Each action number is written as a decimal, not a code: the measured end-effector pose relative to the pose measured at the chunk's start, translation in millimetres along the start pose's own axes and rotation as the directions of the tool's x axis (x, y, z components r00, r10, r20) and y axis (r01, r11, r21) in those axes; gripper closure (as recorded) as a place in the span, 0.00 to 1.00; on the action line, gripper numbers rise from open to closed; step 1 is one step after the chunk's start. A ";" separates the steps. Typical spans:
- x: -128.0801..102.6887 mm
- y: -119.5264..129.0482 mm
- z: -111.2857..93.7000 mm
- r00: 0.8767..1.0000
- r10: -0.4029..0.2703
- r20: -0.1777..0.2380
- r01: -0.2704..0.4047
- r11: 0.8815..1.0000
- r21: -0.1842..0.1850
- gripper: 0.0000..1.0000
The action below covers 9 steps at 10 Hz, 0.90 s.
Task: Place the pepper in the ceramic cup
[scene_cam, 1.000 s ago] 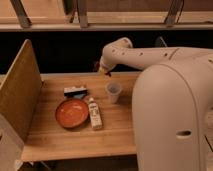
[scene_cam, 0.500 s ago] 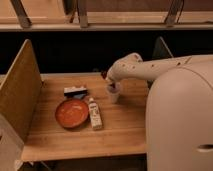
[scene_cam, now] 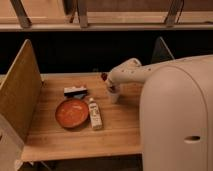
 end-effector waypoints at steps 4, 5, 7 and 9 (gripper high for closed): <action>-0.1 -0.4 -0.4 1.000 0.001 0.001 -0.001 1.000 0.001 0.74; 0.2 -0.4 -0.2 1.000 0.001 0.000 -0.001 1.000 0.001 0.64; 0.2 -0.5 -0.4 1.000 0.001 0.000 -0.001 1.000 0.001 0.42; 0.3 -0.6 -0.5 1.000 0.001 0.000 -0.001 1.000 0.001 0.25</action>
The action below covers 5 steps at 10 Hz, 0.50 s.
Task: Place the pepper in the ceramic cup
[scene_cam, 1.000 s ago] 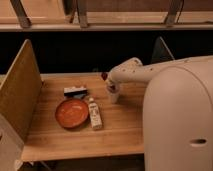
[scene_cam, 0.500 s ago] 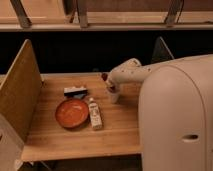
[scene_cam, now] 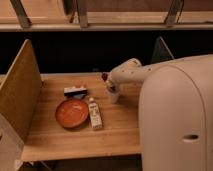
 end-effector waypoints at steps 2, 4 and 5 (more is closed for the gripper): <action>0.2 0.0 0.1 1.000 0.000 0.000 0.000 1.000 0.000 0.20; 1.1 0.4 0.7 1.000 0.001 -0.002 -0.001 1.000 -0.001 0.20; 0.8 0.2 0.4 1.000 0.001 -0.001 -0.001 1.000 -0.001 0.20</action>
